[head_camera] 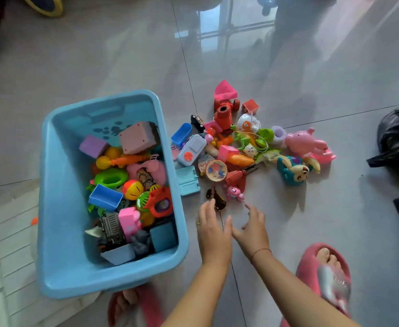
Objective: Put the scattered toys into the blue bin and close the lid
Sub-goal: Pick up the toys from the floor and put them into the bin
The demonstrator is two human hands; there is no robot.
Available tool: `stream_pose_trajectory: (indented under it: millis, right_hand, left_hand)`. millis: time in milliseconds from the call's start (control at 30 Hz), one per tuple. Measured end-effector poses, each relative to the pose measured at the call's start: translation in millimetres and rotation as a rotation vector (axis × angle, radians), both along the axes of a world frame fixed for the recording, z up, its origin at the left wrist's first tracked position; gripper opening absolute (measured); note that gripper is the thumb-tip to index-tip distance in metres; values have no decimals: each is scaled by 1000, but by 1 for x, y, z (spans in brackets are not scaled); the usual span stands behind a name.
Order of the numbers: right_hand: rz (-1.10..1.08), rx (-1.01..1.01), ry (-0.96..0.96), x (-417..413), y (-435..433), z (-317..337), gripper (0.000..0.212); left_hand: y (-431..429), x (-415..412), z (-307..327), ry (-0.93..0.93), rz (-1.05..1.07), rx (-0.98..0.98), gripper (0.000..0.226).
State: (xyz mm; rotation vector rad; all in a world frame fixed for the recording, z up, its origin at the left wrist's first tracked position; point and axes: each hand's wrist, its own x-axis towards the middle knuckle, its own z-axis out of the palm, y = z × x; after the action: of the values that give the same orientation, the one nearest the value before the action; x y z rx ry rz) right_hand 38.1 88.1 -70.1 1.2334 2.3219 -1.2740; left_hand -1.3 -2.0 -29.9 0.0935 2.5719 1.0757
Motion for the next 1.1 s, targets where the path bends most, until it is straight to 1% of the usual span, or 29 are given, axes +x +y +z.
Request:
stream_pose_trajectory:
  millis: [33, 100, 200, 367, 467, 567, 700, 767, 867, 1000, 1100]
  right_hand:
    - [35, 24, -19, 0, -3, -6, 75]
    - [74, 64, -49, -2, -6, -16, 74]
    - [76, 81, -84, -4, -9, -27, 60]
    - [100, 77, -57, -13, -8, -43, 23]
    - [175, 110, -77, -15, -7, -47, 13]
    - [188, 127, -67, -14, -8, -50, 12]
    - [156, 131, -70, -13, -10, -52, 12]
    - [128, 129, -35, -9, -11, -51, 14]
    - [172, 125, 11, -4, -14, -52, 17]
    - [173, 121, 5, -5, -12, -52, 14]
    - [172, 90, 11, -7, -9, -51, 21]
  left_hand:
    - [0, -4, -11, -54, 1, -64, 59]
    - [2, -15, -28, -131, 29, -150, 69]
    - [15, -35, -46, -176, 131, -209, 76]
    - [39, -55, -60, -271, 288, -280, 75]
    - [47, -59, -63, -302, 303, -320, 66]
    - [45, -60, -67, -296, 308, -334, 48]
    - [34, -57, -69, -278, 330, -309, 41]
    - [31, -54, -69, -262, 339, -271, 39]
    - [25, -48, -70, -271, 330, -249, 38]
    - [19, -40, -67, -306, 315, -245, 42]
    - [16, -34, -64, -321, 311, -235, 44]
